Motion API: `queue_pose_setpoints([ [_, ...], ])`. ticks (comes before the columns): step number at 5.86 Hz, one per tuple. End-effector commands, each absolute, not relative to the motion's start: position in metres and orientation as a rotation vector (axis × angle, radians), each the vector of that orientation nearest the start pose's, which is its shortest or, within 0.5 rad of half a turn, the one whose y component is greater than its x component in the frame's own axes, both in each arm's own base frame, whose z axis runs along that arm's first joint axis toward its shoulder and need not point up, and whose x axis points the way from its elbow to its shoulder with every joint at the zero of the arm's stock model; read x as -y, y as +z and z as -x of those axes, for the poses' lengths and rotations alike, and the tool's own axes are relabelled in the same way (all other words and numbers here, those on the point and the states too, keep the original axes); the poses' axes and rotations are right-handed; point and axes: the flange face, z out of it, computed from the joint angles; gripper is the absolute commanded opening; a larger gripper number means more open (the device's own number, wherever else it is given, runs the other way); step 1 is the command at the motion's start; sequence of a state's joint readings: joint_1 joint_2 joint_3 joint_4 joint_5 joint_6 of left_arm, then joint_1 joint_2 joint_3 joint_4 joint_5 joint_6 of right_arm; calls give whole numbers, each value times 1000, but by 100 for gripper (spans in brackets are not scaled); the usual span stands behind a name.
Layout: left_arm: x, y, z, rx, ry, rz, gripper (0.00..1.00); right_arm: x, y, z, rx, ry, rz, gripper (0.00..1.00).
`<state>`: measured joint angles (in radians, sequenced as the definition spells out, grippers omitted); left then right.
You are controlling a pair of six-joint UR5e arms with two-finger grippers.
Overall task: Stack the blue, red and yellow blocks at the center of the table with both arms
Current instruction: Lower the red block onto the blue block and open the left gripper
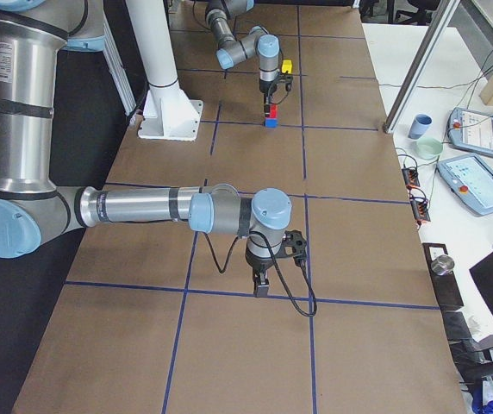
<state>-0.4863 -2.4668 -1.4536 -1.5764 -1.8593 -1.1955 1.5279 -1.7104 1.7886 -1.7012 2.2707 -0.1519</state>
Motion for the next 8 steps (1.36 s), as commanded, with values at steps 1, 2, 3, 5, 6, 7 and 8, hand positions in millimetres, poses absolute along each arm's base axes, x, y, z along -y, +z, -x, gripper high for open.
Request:
queue_pose_setpoints([
  [1,443,151,-613,-820,8,-74,41,430,634,-51,702,-169,12,100],
  [2,444,149,-612,-823,7,-76,76,430,634,-51,702,-169,12,100],
  [3,445,145,-608,-833,2,-82,100,430,634,-51,703,-168,12,100],
  [5,463,128,-577,-874,-24,-93,100,430,634,-51,703,-168,12,100],
  [6,489,122,-534,-928,-40,-44,100,430,633,-51,703,-169,10,100],
  [7,506,147,-492,-934,-57,-40,100,431,633,-51,703,-170,9,100],
  [8,507,200,-447,-901,-15,-81,100,431,633,-51,703,-170,9,100],
])
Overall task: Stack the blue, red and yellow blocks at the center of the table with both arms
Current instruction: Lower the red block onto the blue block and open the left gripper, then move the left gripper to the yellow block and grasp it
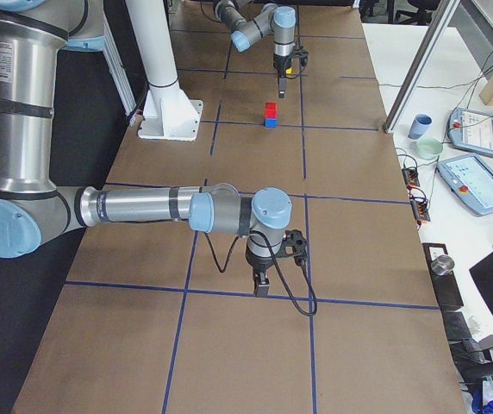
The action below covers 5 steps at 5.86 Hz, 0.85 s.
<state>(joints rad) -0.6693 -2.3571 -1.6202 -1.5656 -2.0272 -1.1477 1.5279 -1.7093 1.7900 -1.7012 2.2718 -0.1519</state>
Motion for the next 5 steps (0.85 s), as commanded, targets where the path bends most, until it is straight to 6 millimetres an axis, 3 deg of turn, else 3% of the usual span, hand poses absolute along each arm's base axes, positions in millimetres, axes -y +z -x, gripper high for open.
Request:
queue_pose_setpoints([
  [1,499,259,-389,-864,31,-123,100,431,633,-51,703,-169,10,100],
  [2,504,317,-329,-806,11,-132,100,431,633,-51,703,-169,10,100],
  [3,502,364,-308,-766,21,-125,100,431,633,-51,703,-170,9,100],
  [4,501,398,-295,-740,25,-112,100,431,633,-51,703,-170,9,100],
  [5,507,417,-294,-733,20,-111,100,431,633,-51,703,-169,10,100],
])
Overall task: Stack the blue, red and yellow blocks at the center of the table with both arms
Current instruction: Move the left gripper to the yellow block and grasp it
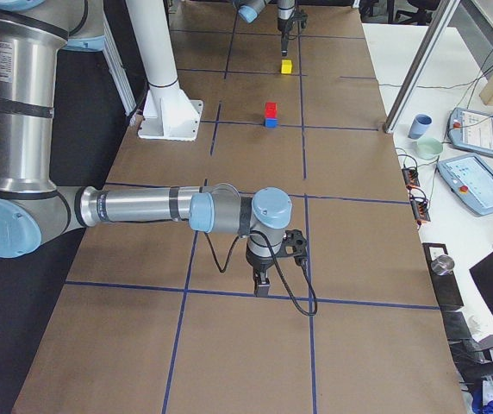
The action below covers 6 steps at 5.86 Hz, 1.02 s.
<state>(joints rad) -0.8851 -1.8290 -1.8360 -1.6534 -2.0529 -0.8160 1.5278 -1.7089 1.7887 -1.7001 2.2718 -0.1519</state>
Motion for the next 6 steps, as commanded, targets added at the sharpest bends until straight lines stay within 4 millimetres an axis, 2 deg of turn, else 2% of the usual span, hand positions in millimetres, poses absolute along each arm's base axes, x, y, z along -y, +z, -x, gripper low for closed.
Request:
queue_pose_setpoints([
  [1,512,442,-297,-734,18,-112,100,430,634,-51,703,-169,10,100],
  [2,522,466,-301,-737,1,-114,100,431,634,-51,703,-168,12,100],
  [6,529,462,-318,-751,-51,-88,100,430,634,-51,703,-169,10,100],
])
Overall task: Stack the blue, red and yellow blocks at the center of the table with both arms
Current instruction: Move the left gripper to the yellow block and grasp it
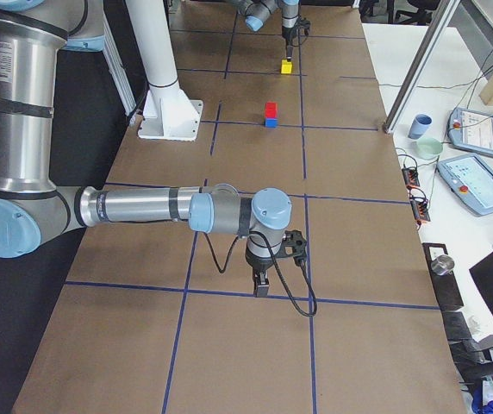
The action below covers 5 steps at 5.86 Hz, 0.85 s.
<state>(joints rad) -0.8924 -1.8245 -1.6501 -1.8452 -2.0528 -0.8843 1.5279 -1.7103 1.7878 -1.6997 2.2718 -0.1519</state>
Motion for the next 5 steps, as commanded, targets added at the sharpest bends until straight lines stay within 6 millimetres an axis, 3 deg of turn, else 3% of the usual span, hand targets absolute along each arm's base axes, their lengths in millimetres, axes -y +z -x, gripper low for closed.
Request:
queue_pose_setpoints([
  [1,534,466,-323,-750,-51,-84,100,431,634,-51,703,-169,10,100],
  [3,540,479,-341,-760,-36,-88,100,431,633,-51,703,-170,9,100],
  [5,536,476,-349,-769,-50,-76,100,430,633,-51,703,-170,9,100],
])
